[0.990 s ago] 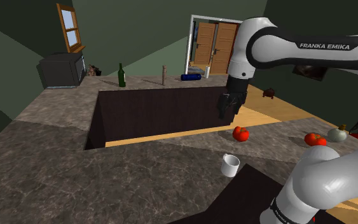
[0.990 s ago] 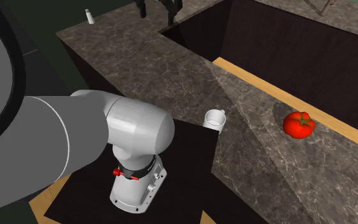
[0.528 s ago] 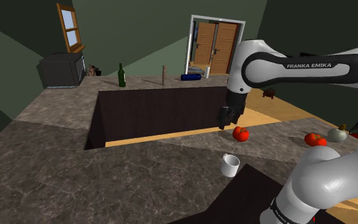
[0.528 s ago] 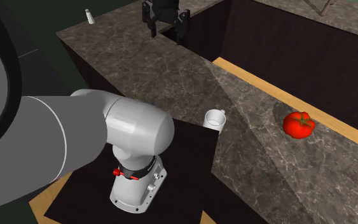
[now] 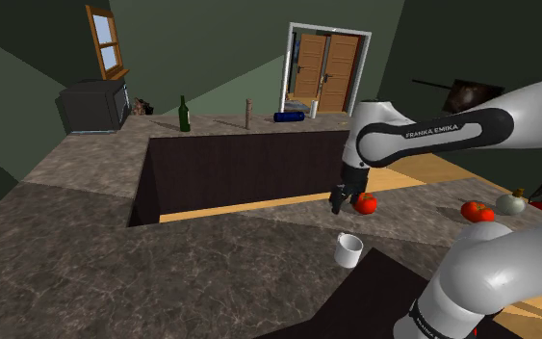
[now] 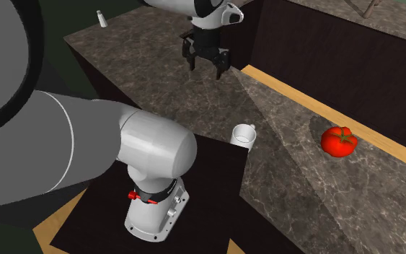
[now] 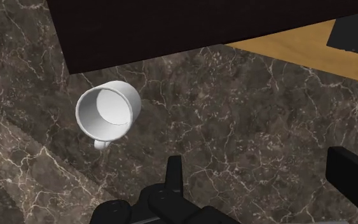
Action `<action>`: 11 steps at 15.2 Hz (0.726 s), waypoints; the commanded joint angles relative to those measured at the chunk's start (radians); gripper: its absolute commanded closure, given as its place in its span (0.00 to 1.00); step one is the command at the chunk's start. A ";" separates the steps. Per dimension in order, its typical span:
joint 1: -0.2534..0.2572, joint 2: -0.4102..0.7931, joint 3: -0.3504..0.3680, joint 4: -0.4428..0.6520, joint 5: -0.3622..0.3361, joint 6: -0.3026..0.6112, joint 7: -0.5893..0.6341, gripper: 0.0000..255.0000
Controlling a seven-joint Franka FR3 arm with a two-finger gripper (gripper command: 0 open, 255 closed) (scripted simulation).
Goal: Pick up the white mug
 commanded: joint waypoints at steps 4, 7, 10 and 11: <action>-0.040 0.108 -0.054 -0.086 -0.039 0.195 -0.059 0.00; -0.061 0.210 -0.088 -0.112 -0.058 0.323 -0.096 0.00; -0.077 0.331 -0.125 -0.122 -0.068 0.455 -0.137 0.00; -0.081 0.376 -0.138 -0.122 -0.067 0.499 -0.152 0.00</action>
